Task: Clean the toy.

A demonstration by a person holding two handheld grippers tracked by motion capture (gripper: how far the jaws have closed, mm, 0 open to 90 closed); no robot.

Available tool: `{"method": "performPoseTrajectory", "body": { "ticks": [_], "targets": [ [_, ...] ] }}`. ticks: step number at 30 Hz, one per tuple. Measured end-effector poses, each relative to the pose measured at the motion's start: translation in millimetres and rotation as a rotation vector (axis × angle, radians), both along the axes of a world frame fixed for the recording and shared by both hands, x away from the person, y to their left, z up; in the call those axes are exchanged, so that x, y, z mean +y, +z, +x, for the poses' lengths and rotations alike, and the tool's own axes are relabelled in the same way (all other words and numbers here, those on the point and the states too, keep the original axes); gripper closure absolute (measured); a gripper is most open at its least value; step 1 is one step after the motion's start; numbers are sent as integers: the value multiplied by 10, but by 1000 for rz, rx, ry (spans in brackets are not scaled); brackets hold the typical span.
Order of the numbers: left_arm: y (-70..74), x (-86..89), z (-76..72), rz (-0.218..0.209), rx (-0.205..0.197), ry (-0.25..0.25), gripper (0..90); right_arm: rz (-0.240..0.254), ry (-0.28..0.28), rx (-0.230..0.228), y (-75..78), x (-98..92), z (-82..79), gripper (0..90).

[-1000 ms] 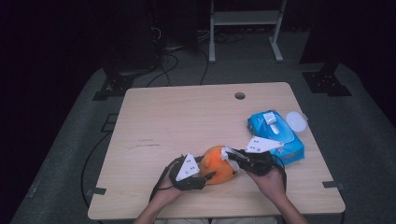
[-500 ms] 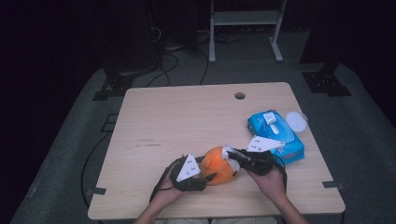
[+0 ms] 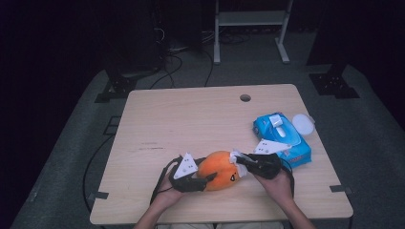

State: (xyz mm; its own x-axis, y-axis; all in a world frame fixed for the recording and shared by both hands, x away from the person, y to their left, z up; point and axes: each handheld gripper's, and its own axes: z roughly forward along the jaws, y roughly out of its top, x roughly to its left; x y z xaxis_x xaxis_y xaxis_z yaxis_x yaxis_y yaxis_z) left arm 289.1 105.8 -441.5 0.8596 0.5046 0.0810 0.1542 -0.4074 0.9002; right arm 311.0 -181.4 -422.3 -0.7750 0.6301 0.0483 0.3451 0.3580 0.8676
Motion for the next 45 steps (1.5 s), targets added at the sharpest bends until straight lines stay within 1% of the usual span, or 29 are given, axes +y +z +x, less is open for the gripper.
{"method": "performPoseTrajectory", "body": {
  "ticks": [2,3,4,5,7,9,11,13,16,18,20,21,22,23,24,25,27,28,30,32,33,35,36,37,38,41,42,43,45],
  "targets": [
    [-2,3,-4,1,1,-3,400,24,-6,23,-15,-35,14,821],
    [2,0,-8,10,-2,-4,403,30,-3,20,1,-21,5,821],
    [2,-3,-12,11,-5,-5,405,22,5,4,35,12,-16,821],
    [-1,-5,-16,10,-9,-8,405,29,21,-13,76,43,-39,821],
    [-3,-15,-28,7,-11,-7,406,57,55,-24,139,100,-68,821],
    [-2,-12,-34,14,-11,-13,406,28,63,-34,127,141,-84,821],
    [-6,-26,-48,14,-11,-16,406,28,60,-8,58,103,-56,821],
    [-3,-46,-58,23,-18,-15,406,20,40,16,3,41,-24,820],
    [-4,-46,-57,21,-18,-15,406,3,13,40,1,-16,4,821],
    [-4,-40,-55,21,-19,-18,406,24,20,26,71,-5,-22,820],
    [-6,-51,-60,18,-21,-17,406,64,67,0,156,53,-72,820],
    [-5,-58,-64,17,-22,-17,406,57,84,-9,181,91,-91,820],
    [-5,-59,-67,19,-24,-17,406,37,96,-18,182,131,-101,820],
    [-6,-57,-71,21,-26,-18,406,11,97,-22,164,154,-105,820],
    [-7,-58,-76,24,-26,-19,406,8,97,-16,133,143,-89,820],
    [-8,-64,-81,25,-27,-17,406,15,91,3,104,110,-58,820],
    [-5,-67,-82,28,-29,-17,406,-22,41,12,57,31,-11,820],
    [-6,-63,-82,28,-30,-19,406,-24,25,25,38,-11,7,820],
    [-10,-55,-83,23,-28,-17,406,-4,17,36,54,-57,6,820],
    [-15,-54,-80,16,-27,-15,406,36,55,19,131,-24,-48,819],
    [-14,-53,-77,17,-27,-16,405,40,75,3,170,19,-82,820],
    [-13,-52,-76,19,-27,-16,405,7,102,-21,196,103,-125,819],
    [-14,-53,-79,19,-27,-16,404,-11,103,-21,172,121,-126,820],
    [-14,-55,-81,23,-29,-17,404,-10,102,-11,131,108,-107,820],
    [-12,-58,-82,26,-30,-14,404,0,94,12,92,71,-77,819],
    [-15,-42,-71,21,-24,-12,402,-26,26,50,-8,-62,4,820],
    [-18,-36,-69,14,-21,-11,402,-27,10,65,-28,-104,23,819],
    [-18,-29,-65,9,-17,-9,401,-22,0,69,-27,-130,31,820],
    [-21,-22,-61,6,-14,-9,400,22,16,56,44,-131,7,819]
  ]
}}
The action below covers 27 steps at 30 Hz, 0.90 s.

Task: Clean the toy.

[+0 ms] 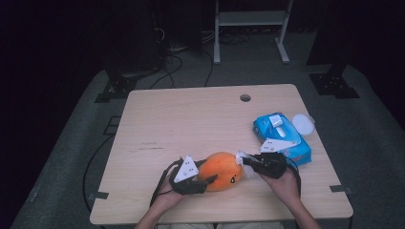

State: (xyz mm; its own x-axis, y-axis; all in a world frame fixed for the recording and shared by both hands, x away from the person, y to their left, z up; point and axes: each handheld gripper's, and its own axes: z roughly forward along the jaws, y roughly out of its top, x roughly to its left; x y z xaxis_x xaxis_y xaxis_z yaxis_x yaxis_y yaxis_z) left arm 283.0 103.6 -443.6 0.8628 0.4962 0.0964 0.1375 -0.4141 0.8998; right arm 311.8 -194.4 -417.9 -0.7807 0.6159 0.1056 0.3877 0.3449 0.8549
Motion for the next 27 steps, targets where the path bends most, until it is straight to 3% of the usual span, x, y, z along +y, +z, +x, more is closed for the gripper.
{"method": "performPoseTrajectory", "body": {
  "ticks": [3,6,9,14,16,17,19,22,24,25,26,27],
  "targets": [
    [-3,-15,0,-5,-1,1,398,16,45,-49,128,122,-86,817],
    [0,-21,-4,0,2,-9,387,-20,66,-44,54,204,-90,816],
    [92,-23,28,4,78,-29,305,16,89,-12,-31,171,-59,815],
    [120,-43,107,-15,163,-1,155,-38,120,-65,-15,244,-166,816],
    [83,-50,125,-32,173,9,202,-44,116,-70,-9,259,-173,817],
    [78,-59,123,-34,160,24,272,-47,105,-69,-5,256,-161,817],
    [90,-94,98,-27,97,31,404,-32,86,-57,5,226,-116,818],
    [157,-160,63,-24,-13,37,473,2,58,-48,55,154,-66,818],
    [170,-216,26,9,-108,42,484,22,41,-69,118,115,-71,818],
    [156,-243,17,23,-126,36,482,48,41,-72,142,96,-70,818],
    [128,-270,16,39,-120,21,476,68,43,-68,155,90,-68,818],
    [89,-290,7,47,-124,12,468,64,44,-70,151,94,-63,818]
  ]
}}
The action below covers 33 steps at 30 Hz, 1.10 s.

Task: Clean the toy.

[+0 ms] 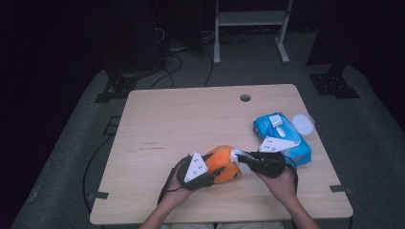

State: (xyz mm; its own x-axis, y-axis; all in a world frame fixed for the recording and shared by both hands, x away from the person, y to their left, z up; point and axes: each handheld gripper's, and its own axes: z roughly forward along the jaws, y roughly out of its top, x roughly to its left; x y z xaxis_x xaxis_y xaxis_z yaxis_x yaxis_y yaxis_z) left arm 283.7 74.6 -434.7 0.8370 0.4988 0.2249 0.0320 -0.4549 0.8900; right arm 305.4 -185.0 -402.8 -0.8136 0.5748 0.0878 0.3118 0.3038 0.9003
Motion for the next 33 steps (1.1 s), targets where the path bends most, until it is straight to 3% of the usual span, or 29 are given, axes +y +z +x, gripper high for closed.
{"method": "performPoseTrajectory", "body": {
  "ticks": [2,4,5,6,7,8,9,12,15,18,20,22,23,26,30,33],
  "targets": [
    [-18,2,-8,-5,13,-12,437,-26,1,10,-67,17,22,818],
    [0,33,19,-29,38,-2,316,-23,3,38,-139,-4,60,819],
    [3,52,36,-62,76,55,213,-39,-5,37,-156,-17,72,819],
    [-1,73,72,-76,139,98,106,-53,-19,36,-166,-29,74,819],
    [-17,103,109,-85,203,103,53,-59,-23,40,-174,-47,77,819],
    [-44,134,131,-106,244,87,67,-53,-21,47,-177,-63,78,819],
    [-72,157,139,-130,264,62,146,-55,-21,47,-172,-66,71,819],
    [-65,156,106,-90,221,48,306,-85,-18,12,-100,28,-8,818],
    [-60,157,76,-56,176,19,363,-83,19,-35,-3,126,-84,817],
    [-51,147,67,-33,148,0,374,-63,16,-26,23,86,-45,818],
    [-47,149,85,-51,169,15,302,-61,-7,5,-29,15,5,819],
    [-48,154,122,-87,231,45,172,-57,-16,42,-90,-40,39,819],
    [-56,157,129,-100,240,37,179,-48,-20,50,-93,-46,37,819],
    [-41,129,68,-49,155,21,321,-69,5,-2,15,77,-54,819],
    [-24,41,-31,31,62,-4,366,-96,81,-74,115,340,-206,819],
    [-35,57,-19,10,70,-14,375,-100,73,-73,129,305,-167,819]
  ]
}}
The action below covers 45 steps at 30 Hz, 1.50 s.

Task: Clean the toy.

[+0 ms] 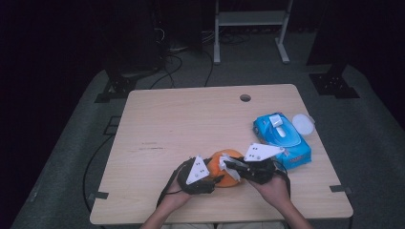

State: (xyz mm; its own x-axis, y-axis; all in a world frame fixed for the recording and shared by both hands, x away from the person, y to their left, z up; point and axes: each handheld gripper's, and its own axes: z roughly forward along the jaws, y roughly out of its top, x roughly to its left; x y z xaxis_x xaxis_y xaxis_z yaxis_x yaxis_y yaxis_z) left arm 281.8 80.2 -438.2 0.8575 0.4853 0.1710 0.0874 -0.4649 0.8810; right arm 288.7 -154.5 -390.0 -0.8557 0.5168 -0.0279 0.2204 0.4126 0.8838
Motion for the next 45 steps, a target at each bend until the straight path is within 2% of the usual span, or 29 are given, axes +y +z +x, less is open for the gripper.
{"method": "performPoseTrajectory", "body": {
  "ticks": [2,3,4,5,8,11,13,15,17,18,19,20,21,23,25,28,30,32,33,34,35,36,39,40,43,45],
  "targets": [
    [-1,-1,4,-3,0,-4,372,-13,-53,0,-18,-104,62,820],
    [2,-14,-3,1,-5,-7,369,-6,-72,18,-29,-150,79,820],
    [5,-31,-14,12,-15,-9,368,16,-68,31,-38,-175,84,820],
    [3,-50,-26,16,-24,-10,366,15,-66,30,-39,-157,57,819],
    [-17,-56,-42,32,-33,-16,366,12,1,1,-20,11,-54,819],
    [-22,-22,-30,31,-19,-9,370,-28,27,-36,10,136,-95,819],
    [-40,-6,-18,23,-11,-9,372,-19,4,-19,-1,75,-38,819],
    [-52,4,-7,18,0,-14,368,-30,-48,-2,-60,-40,45,819],
    [-19,-16,2,-1,25,-20,284,17,-70,57,-118,-156,107,819],
    [4,-31,8,-21,46,-28,216,21,-69,60,-121,-166,100,819],
    [20,-33,8,-52,57,-32,172,13,-63,45,-114,-143,76,819],
    [29,-31,11,-67,64,-31,157,16,-40,40,-107,-108,48,819],
    [26,-30,16,-63,73,-20,157,16,-25,36,-106,-62,20,819],
    [-4,17,28,-58,65,-7,257,-16,-25,10,-104,0,2,819],
    [-14,49,46,-71,85,7,314,13,-39,34,-103,-52,57,819],
    [-23,69,54,-50,79,8,334,18,-96,69,-182,-199,145,819],
    [-32,82,56,-52,79,2,336,20,-133,99,-257,-301,203,819],
    [1,91,70,-67,102,-8,301,29,-154,120,-283,-355,226,820],
    [36,94,89,-88,133,-6,242,35,-150,118,-274,-342,213,820],
    [50,99,97,-109,142,0,188,20,-139,87,-250,-290,178,819],
    [62,111,105,-138,145,3,180,16,-128,68,-232,-254,151,819],
    [70,117,112,-143,152,3,181,22,-104,53,-206,-207,117,818],
    [36,141,94,-118,133,6,310,15,-74,19,-161,-120,55,818],
    [15,139,90,-119,135,9,341,19,-74,25,-175,-132,72,819],
    [6,110,73,-95,114,13,373,45,-102,95,-275,-253,180,819],
    [1,116,69,-93,108,10,376,19,-151,119,-351,-337,247,819]
  ]
}}
